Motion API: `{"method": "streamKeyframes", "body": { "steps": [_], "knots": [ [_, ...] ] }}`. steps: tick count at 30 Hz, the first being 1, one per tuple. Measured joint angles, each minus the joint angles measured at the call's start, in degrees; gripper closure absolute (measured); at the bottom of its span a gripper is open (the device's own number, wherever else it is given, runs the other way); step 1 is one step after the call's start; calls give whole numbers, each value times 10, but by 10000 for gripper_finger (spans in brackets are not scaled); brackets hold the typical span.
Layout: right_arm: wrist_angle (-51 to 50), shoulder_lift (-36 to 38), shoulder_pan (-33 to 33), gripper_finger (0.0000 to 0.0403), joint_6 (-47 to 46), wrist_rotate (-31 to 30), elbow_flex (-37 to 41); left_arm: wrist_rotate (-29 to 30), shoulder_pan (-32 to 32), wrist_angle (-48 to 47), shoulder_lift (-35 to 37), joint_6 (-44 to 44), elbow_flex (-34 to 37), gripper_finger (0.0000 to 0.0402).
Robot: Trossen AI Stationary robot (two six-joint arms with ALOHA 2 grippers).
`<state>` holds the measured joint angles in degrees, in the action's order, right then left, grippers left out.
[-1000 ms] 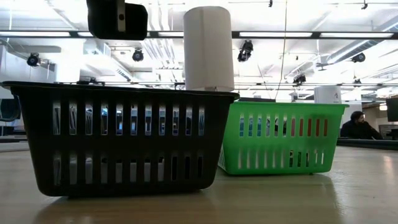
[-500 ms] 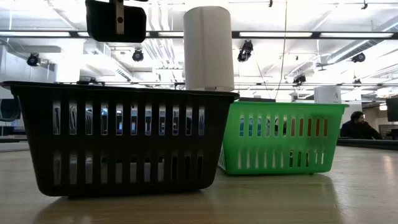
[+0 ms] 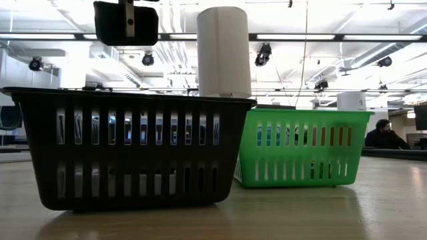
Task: Pick & Place Office items
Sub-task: Put the green charger adapter into the green bin
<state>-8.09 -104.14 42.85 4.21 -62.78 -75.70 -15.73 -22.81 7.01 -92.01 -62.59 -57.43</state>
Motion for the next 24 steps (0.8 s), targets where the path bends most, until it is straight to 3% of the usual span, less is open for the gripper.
{"method": "streamKeyframes", "body": {
  "steps": [8,11,17,24],
  "knots": [
    [0,0,0,335,15,10,0,-13,0,0,0,2,0,269],
    [9,0,-2,335,84,79,0,-15,0,0,0,2,0,269],
    [58,0,-15,335,203,279,1,-16,0,0,0,-3,0,269],
    [89,0,-29,329,237,296,1,-34,-2,0,0,-6,0,269]
  ]
}}
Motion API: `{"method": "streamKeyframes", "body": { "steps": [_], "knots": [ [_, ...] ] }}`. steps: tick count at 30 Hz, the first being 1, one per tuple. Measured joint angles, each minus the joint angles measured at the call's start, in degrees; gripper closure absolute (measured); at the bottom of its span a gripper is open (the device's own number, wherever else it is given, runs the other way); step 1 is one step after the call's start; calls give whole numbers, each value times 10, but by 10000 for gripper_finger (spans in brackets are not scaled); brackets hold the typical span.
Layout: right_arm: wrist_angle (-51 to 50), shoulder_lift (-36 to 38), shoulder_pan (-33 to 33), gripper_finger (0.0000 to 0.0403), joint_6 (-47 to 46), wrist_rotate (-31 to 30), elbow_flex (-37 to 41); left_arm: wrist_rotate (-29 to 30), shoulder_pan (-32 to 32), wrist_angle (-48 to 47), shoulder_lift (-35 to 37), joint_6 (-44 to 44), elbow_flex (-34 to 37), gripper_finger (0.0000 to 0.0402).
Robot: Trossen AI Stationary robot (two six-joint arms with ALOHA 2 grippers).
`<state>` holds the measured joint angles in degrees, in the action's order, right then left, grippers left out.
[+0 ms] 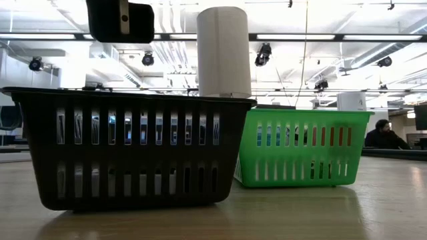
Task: Pick & Place Office items
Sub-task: Put the green charger adapter into the green bin
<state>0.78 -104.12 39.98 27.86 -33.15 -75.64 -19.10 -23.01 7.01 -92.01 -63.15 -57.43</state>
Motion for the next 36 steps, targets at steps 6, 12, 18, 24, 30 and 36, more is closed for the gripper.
{"method": "streamKeyframes", "body": {
  "steps": [6,12,18,24,30,36],
  "knots": [
    [-22,0,-16,284,-41,-13,0,-11,-4,0,0,-2,0,269],
    [-36,1,-25,204,-65,-20,0,-15,-5,0,0,-1,0,269],
    [-35,1,-24,135,-49,-34,0,-16,-4,0,0,-1,0,269],
    [-34,1,-27,105,-50,-44,-1,-12,-3,0,0,-1,0,269],
    [-28,1,-27,109,-51,-43,-1,-10,1,2,0,3,0,269],
    [-12,1,-28,115,-52,-34,-1,-10,4,15,0,7,0,269]
  ]
}}
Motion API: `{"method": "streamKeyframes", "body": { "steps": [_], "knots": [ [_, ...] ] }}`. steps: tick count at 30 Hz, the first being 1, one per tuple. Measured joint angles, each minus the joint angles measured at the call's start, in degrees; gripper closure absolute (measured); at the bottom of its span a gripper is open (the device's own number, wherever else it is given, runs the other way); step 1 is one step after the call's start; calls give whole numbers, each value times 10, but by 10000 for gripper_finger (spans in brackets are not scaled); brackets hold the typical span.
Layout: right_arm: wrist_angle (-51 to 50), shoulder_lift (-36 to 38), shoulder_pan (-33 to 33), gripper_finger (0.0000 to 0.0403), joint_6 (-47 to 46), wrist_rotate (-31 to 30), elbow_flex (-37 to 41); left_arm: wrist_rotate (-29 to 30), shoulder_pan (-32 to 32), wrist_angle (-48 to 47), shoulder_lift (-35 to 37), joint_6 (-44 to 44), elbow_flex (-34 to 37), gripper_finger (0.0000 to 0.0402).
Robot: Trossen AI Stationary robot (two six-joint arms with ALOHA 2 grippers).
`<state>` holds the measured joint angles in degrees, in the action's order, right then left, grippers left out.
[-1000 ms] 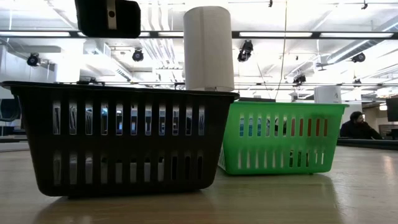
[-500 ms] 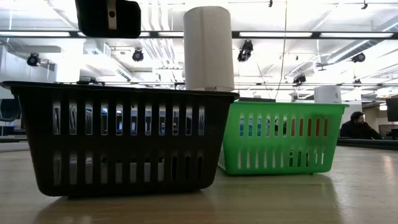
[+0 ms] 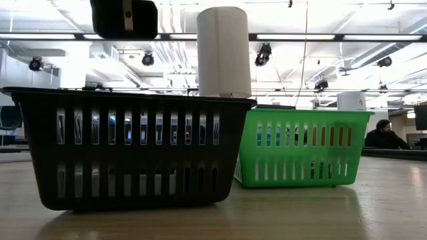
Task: Pick & Place Office items
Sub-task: Put the green charger adapter into the green bin
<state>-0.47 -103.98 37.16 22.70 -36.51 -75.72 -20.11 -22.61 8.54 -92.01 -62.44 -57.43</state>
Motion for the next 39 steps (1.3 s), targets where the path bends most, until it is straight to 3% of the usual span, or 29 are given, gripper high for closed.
{"method": "streamKeyframes", "body": {
  "steps": [8,17,23,32,39],
  "knots": [
    [15,0,-7,116,0,26,0,-9,0,11,0,20,0,269],
    [30,0,-11,113,0,54,0,-79,0,46,0,71,0,269],
    [43,0,-14,117,1,59,0,-98,2,39,-13,72,0,269],
    [67,0,-27,115,-16,130,0,-135,11,42,-41,71,-1,269],
    [67,0,-29,115,-17,132,1,-156,12,41,-41,94,-27,269]
  ]
}}
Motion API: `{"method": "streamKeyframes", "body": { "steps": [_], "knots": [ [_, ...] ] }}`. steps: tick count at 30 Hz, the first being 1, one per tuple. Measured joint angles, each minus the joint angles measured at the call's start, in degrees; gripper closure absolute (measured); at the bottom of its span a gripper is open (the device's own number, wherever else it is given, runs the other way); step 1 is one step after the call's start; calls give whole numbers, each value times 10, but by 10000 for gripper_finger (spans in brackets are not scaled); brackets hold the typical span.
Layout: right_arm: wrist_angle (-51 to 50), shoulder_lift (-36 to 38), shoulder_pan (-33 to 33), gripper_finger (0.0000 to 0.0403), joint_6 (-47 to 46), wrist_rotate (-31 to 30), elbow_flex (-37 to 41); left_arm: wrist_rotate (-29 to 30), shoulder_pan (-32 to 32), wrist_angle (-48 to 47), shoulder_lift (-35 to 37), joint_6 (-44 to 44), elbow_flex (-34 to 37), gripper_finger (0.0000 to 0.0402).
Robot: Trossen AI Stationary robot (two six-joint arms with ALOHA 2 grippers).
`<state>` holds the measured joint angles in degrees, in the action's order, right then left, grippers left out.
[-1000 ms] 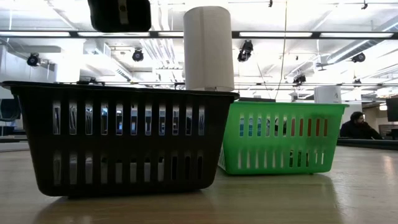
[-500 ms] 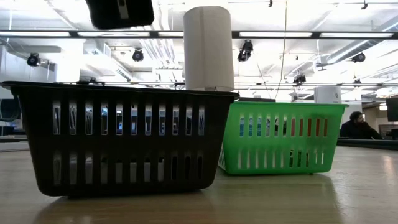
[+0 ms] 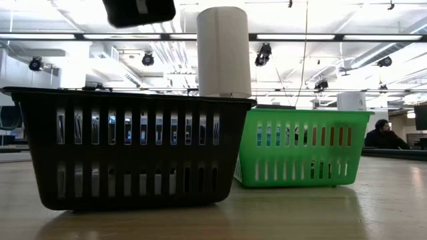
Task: Pick & Place Office items
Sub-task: Put the green charger adapter into the green bin
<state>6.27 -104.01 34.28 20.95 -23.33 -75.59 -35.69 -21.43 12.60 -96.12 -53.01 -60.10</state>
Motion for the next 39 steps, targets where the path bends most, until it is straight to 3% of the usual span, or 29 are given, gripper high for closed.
{"method": "streamKeyframes", "body": {
  "steps": [25,35,39],
  "knots": [
    [0,0,0,123,-9,15,4,-3,19,-28,0,18,-13,269],
    [6,0,-4,148,-33,15,4,-2,20,-28,0,18,-13,269],
    [16,0,-15,170,-55,56,4,1,20,-28,0,18,-13,269]
  ]
}}
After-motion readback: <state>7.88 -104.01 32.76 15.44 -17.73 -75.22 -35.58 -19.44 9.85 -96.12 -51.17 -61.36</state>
